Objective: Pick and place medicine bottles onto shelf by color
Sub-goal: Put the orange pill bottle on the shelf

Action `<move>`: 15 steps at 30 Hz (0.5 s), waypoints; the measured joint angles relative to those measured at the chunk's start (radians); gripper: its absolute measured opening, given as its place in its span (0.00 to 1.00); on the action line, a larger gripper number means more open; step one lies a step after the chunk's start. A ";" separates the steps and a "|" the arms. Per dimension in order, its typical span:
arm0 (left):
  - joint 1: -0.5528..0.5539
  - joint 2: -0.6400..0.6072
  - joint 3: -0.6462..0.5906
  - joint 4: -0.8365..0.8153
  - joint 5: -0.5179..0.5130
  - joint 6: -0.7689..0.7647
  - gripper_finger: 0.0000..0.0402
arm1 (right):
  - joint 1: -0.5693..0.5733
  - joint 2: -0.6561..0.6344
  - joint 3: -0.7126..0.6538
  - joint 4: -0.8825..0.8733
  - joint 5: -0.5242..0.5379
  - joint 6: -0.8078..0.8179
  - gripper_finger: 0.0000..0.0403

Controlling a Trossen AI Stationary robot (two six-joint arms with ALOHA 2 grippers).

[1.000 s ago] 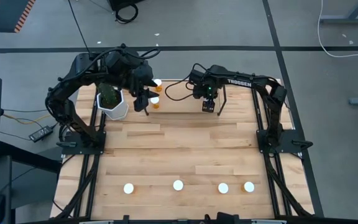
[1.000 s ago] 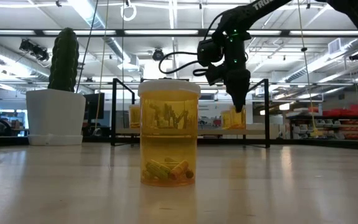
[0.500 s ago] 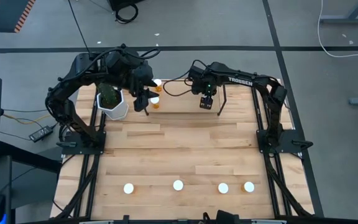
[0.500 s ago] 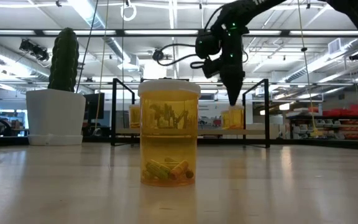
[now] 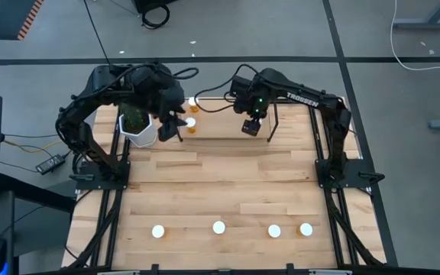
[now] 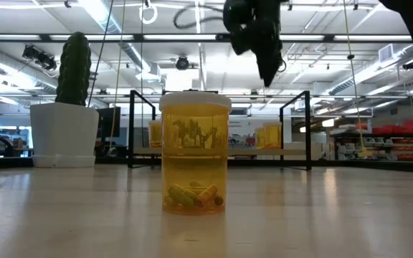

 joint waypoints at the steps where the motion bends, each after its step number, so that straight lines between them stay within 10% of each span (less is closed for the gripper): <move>1: 0.000 0.001 -0.006 0.000 0.015 -0.009 0.50 | 0.020 0.000 0.015 0.001 -0.003 0.011 0.66; 15: -0.261 -0.055 -0.441 0.004 0.120 -0.223 0.54 | 0.379 -0.010 0.030 -0.012 0.038 0.200 0.66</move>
